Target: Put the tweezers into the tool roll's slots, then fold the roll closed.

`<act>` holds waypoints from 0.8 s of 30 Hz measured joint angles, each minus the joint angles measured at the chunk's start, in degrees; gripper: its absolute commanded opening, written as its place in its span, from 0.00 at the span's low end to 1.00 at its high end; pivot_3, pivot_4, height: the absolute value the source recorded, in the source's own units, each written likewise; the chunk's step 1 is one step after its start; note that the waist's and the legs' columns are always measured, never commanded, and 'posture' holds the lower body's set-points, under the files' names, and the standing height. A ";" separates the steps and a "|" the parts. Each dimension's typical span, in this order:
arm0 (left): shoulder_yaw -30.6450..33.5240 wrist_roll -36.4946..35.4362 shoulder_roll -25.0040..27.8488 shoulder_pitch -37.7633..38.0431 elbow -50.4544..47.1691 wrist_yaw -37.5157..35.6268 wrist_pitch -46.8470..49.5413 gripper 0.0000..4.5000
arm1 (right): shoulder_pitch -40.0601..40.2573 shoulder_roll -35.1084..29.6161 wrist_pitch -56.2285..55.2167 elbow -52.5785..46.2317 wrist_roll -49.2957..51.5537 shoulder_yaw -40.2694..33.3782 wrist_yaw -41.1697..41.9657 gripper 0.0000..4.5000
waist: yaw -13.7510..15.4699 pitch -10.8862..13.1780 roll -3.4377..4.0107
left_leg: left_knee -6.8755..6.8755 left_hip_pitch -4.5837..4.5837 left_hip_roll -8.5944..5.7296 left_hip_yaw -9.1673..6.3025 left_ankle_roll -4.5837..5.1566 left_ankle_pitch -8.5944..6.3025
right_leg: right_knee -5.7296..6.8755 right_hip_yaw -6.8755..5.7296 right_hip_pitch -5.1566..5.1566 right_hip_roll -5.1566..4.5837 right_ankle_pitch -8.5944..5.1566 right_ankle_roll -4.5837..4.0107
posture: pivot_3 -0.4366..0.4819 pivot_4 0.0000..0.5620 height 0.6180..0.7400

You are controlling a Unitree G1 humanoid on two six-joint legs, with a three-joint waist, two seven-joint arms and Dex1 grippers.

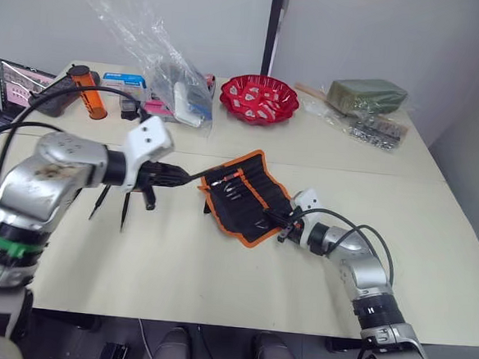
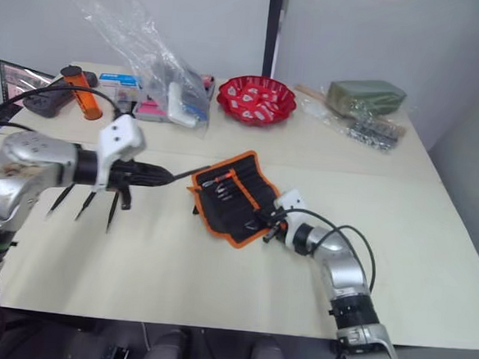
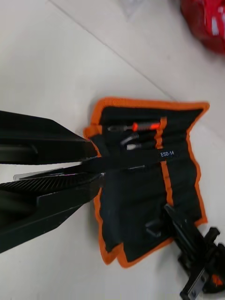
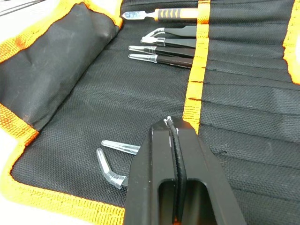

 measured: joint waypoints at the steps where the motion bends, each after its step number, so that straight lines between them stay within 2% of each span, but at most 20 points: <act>1: -1.85 0.92 -1.43 -1.64 1.36 -0.52 0.15 0.00 | 0.09 0.03 -0.04 -0.03 0.01 -0.04 -0.29 0.00 | 0.05 0.01 0.00 | 0.03 -0.02 -0.01 -0.01 0.00 0.00 | 0.00 0.00 0.01 0.01 0.01 0.01 | 0.48 0.27 1.00; 7: -12.56 9.63 -10.36 -10.49 13.02 -2.47 -2.45 0.00 | 0.23 -0.03 -0.18 -0.03 0.04 -0.08 -0.59 0.00 | 0.21 0.01 0.00 | 0.10 -0.02 -0.04 -0.05 0.02 0.01 | 0.02 0.02 0.06 0.01 0.04 0.07 | 0.48 0.27 1.00; 14: -16.60 16.77 -18.69 -14.17 25.72 -1.96 -7.20 0.00 | 0.18 0.31 -0.39 0.02 0.05 -0.01 -0.78 0.00 | 0.17 0.02 0.02 | 0.10 -0.03 -0.06 -0.09 0.02 0.01 | 0.09 0.02 0.06 0.02 0.03 0.12 | 0.48 0.27 1.00; 24: -17.33 21.94 -20.56 -14.05 28.76 -2.66 -10.08 0.00 | 0.23 0.53 -0.39 0.00 0.05 0.00 -1.28 0.00 | 0.07 0.03 0.03 | 0.14 -0.02 -0.08 -0.10 0.02 0.02 | 0.14 0.02 0.07 0.02 0.04 0.13 | 0.48 0.27 1.00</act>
